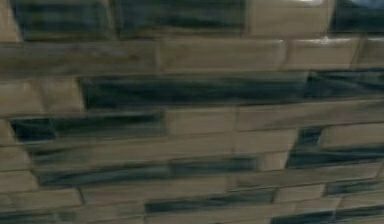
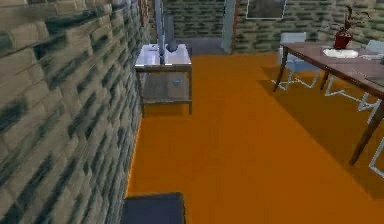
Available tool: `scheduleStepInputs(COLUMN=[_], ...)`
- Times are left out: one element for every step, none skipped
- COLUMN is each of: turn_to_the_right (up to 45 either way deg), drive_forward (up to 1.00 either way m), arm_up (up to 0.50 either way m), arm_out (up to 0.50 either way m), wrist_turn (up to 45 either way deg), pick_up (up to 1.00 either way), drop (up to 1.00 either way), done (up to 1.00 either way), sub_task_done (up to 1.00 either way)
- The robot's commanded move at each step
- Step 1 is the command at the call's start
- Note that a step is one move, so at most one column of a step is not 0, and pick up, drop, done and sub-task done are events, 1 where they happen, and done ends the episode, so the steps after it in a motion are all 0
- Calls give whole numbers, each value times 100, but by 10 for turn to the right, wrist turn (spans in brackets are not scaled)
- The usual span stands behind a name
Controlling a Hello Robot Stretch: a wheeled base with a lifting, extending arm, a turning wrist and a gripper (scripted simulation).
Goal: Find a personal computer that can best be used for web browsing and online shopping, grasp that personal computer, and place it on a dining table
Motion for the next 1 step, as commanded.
scheduleStepInputs(turn_to_the_right=[450], drive_forward=[0], arm_up=[0], arm_out=[0], wrist_turn=[0], pick_up=[0], drop=[0], done=[0], sub_task_done=[0])
